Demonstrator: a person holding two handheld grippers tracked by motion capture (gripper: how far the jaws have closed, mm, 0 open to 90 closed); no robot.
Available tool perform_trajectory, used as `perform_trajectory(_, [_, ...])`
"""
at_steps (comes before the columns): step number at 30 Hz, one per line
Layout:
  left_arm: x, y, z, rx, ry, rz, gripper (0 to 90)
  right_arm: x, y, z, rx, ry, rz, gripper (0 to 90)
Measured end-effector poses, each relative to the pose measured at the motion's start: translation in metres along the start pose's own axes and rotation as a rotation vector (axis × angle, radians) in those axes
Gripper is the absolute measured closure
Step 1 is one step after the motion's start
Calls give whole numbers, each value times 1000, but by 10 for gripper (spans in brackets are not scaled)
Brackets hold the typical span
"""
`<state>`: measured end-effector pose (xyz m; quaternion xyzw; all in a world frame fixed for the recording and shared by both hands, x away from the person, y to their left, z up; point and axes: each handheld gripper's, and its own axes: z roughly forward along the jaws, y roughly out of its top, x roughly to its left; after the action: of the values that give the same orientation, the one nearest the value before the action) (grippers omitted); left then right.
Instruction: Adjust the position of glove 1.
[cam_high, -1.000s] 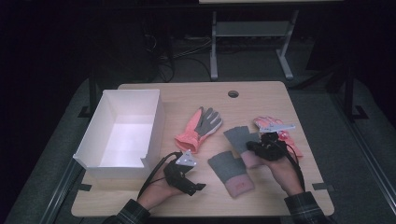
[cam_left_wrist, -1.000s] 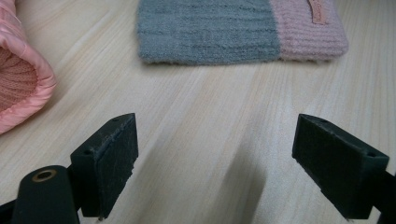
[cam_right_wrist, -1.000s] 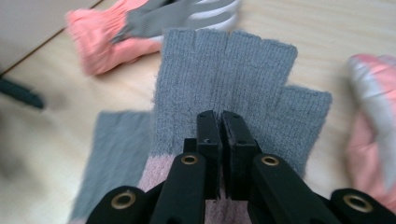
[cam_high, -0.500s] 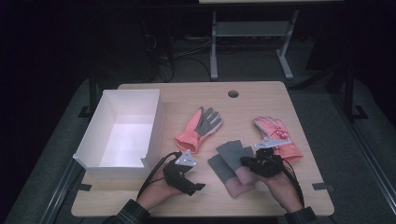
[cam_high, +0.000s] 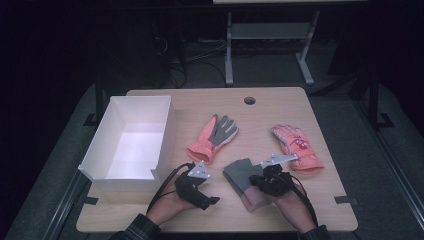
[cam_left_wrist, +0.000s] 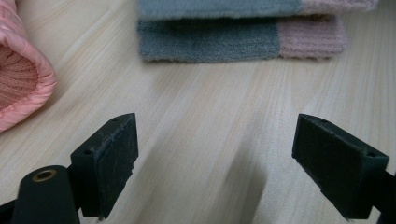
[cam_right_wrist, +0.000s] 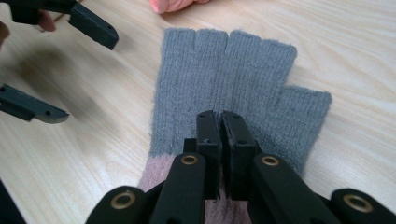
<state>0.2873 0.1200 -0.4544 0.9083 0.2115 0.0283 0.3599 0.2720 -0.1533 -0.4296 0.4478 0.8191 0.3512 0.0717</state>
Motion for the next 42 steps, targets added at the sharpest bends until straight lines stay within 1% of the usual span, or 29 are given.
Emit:
perform_trajectory(2, [0,0,0,3,-5,2,141,0,0,2,4,-2,0,864])
perform_trajectory(3, [0,0,0,13,-6,14,141,-1,0,4,4,-2,8,861])
perform_trajectory(6, [0,0,1,11,-5,11,141,-1,0,6,9,2,15,856])
perform_trajectory(9, [-1,1,1,11,-15,6,147,0,0,7,5,14,13,782])
perform_trajectory(10, [-1,1,1,11,-15,6,148,0,0,7,5,14,13,782])
perform_trajectory(11, [-2,1,2,-3,-22,-10,150,-1,0,4,-14,18,14,735])
perform_trajectory(13, [-3,1,2,-10,-21,-14,154,-4,0,-2,-40,12,10,736])
perform_trajectory(14, [-3,1,1,-12,-22,-13,154,-4,0,-2,-40,12,10,736])
perform_trajectory(15, [-2,2,0,-5,-28,-3,194,-10,0,-8,-58,7,6,786])
perform_trajectory(16, [-1,2,-1,-7,-24,7,194,-10,0,-8,-58,7,6,786])
perform_trajectory(17, [-1,2,0,-24,-26,-16,218,-13,0,-11,-64,3,0,818])
perform_trajectory(18, [-1,2,-1,-26,-39,-37,251,-16,-1,-13,-65,3,-1,858])
perform_trajectory(19, [-1,2,-2,-35,-47,-44,317,-19,-1,-16,-61,9,3,889])
perform_trajectory(20, [-2,2,-3,-36,-47,-40,449,-25,-4,-22,-66,-3,-24,900])
perform_trajectory(21, [-3,3,-6,-29,-46,-27,520,-27,-6,-24,-61,-13,-35,900])
perform_trajectory(22, [-3,3,-6,-29,-46,-27,599,-27,-6,-24,-61,-13,-35,900])
perform_trajectory(23, [-4,4,-7,-32,-45,-29,673,-33,-12,-28,-55,-36,-52,900])
perform_trajectory(25, [-5,5,-8,-33,-55,-28,806,-41,-18,-28,-34,-48,-69,900])
perform_trajectory(26, [-5,6,-8,-38,-59,-27,806,-41,-18,-28,-34,-48,-69,900])
perform_trajectory(28, [-6,8,-7,-29,-68,-21,888,-47,-25,-27,-7,-43,-75,900])
perform_trajectory(29, [-8,9,-5,-23,-72,-24,897,-52,-32,-26,18,-39,-87,900])
perform_trajectory(30, [-9,10,-4,-12,-73,-16,898,-54,-34,-25,32,-34,-84,900])
perform_trajectory(31, [-12,10,-2,-7,-77,-16,898,-54,-34,-25,32,-34,-84,900])
perform_trajectory(32, [-13,11,1,-1,-79,-11,898,-54,-38,-26,41,-20,-83,900])
perform_trajectory(35, [-20,18,15,20,-85,3,897,-52,-41,-26,56,-9,-100,900])
perform_trajectory(36, [-20,18,15,20,-85,3,897,-52,-41,-26,56,-9,-100,900])
perform_trajectory(39, [-25,24,24,35,-92,21,897,-50,-42,-23,70,9,-107,900])
perform_trajectory(40, [-26,25,27,35,-94,19,897,-50,-42,-22,70,14,-112,900])
perform_trajectory(42, [-27,27,31,49,-88,27,897,-49,-41,-21,71,23,-109,900])
